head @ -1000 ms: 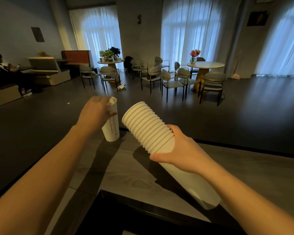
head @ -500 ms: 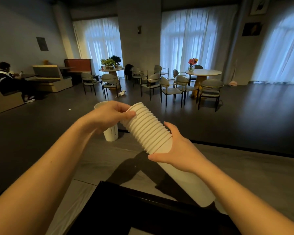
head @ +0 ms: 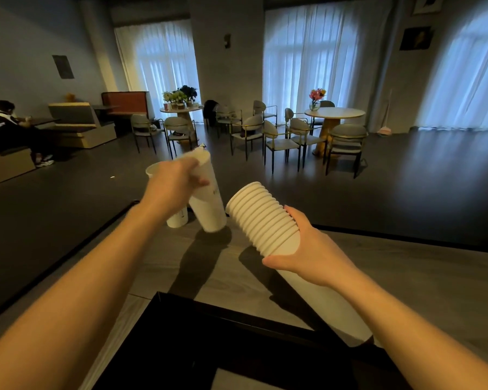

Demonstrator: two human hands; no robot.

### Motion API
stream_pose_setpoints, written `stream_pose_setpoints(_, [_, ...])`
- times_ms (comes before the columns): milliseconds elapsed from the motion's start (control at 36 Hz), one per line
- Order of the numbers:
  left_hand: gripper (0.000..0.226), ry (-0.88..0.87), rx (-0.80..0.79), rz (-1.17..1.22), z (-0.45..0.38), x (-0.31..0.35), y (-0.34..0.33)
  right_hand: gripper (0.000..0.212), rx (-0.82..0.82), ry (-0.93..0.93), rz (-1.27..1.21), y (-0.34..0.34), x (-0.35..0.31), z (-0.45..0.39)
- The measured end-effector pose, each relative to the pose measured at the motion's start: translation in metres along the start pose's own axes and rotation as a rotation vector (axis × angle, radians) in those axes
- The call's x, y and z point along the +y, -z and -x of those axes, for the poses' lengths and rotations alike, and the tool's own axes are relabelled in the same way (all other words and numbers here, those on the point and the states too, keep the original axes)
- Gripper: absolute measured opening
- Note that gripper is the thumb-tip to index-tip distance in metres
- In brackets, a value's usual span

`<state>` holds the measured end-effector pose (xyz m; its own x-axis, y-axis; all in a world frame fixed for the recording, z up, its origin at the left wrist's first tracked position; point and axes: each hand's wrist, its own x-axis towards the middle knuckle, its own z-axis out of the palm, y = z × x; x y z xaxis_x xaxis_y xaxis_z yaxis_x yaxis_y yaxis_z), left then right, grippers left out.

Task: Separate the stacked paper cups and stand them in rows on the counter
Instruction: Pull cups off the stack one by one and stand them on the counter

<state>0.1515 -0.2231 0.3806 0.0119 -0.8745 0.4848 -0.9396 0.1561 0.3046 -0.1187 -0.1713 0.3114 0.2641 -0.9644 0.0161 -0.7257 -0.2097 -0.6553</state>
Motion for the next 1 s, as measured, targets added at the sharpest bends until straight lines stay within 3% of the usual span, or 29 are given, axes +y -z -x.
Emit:
stream_pose_setpoints(83, [0.018,-0.063,-0.106,-0.134,-0.002,-0.005,-0.032,0.117,0.013,0.006,-0.019,-0.001,0.001,-0.006])
stream_pose_setpoints(500, [0.040,-0.172,-0.049,-0.345,-0.046,-0.040,-0.066,0.118,0.053,0.023,-0.070,-0.010,0.004,-0.040])
stream_pose_setpoints(583, [0.053,-0.119,-0.079,-0.233,-0.046,-0.037,-0.063,0.117,0.054,0.013,-0.067,-0.013,0.004,-0.040])
stream_pose_setpoints(639, [0.054,-0.125,0.042,-0.062,-0.042,-0.030,-0.055,0.116,0.060,0.013,-0.071,-0.012,0.003,-0.038])
stream_pose_setpoints(722, [0.036,-0.093,0.245,0.195,-0.028,-0.009,-0.038,0.113,0.063,0.023,-0.080,-0.010,0.001,-0.033])
stream_pose_setpoints(750, [0.031,-0.064,0.218,0.333,-0.022,0.001,-0.031,0.113,0.064,0.026,-0.080,-0.008,0.000,-0.030])
stream_pose_setpoints(806, [0.027,-0.039,-0.019,0.574,-0.011,0.019,-0.016,0.114,0.064,0.031,-0.085,-0.005,-0.002,-0.023])
stream_pose_setpoints(889, [0.031,-0.090,-0.379,0.601,0.004,0.036,0.001,0.114,0.073,0.033,-0.094,0.002,-0.007,-0.011])
stream_pose_setpoints(1000, [0.024,-0.053,-0.456,0.672,0.016,0.049,0.016,0.110,0.093,0.046,-0.077,0.012,-0.011,0.006])
